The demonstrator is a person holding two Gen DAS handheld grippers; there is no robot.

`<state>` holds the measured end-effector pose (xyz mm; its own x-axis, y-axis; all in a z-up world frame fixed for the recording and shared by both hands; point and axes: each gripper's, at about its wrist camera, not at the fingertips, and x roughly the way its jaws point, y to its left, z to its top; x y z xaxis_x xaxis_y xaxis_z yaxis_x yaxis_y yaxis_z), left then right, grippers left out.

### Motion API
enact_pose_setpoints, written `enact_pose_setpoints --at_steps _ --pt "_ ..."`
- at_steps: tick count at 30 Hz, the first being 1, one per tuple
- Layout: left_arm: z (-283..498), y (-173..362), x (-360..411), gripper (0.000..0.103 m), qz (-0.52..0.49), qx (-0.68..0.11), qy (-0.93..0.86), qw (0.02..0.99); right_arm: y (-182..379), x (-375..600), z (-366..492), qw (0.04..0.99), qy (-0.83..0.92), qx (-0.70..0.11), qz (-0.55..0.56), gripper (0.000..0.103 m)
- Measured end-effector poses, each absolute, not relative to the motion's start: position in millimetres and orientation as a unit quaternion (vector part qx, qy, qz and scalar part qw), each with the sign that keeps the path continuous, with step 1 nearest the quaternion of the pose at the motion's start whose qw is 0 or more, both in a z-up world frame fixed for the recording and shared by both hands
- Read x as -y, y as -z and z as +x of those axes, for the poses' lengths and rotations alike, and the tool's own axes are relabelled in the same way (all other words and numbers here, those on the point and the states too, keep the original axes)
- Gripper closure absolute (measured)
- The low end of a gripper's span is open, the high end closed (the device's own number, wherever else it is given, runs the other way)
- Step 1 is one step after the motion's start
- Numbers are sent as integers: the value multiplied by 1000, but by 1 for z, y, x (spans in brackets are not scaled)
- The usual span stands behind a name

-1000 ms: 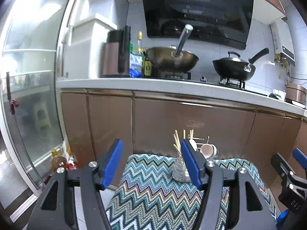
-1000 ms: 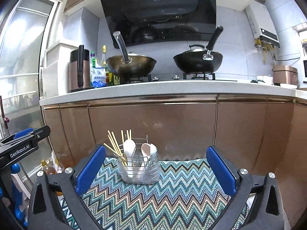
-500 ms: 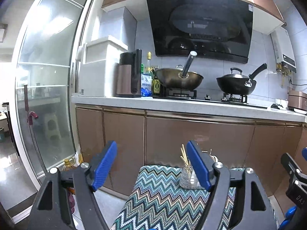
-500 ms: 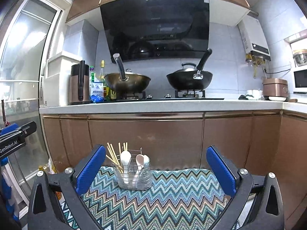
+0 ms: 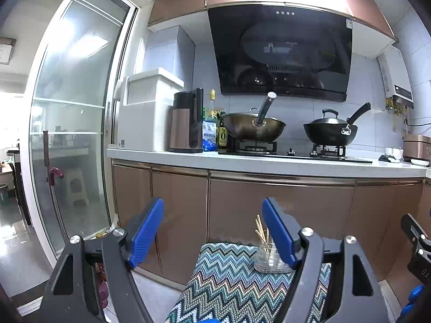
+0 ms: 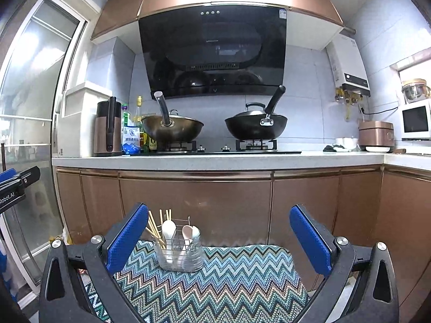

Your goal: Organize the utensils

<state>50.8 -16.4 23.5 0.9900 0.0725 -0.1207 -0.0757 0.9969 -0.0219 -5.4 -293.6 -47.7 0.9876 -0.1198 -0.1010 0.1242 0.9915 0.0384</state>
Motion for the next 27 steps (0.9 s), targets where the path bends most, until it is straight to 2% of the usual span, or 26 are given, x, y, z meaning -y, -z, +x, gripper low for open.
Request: enact_pose_setpoints --at_steps 27 --pt "35 -31 14 29 1 -43 -42 998 36 299 -24 996 82 -30 9 0"
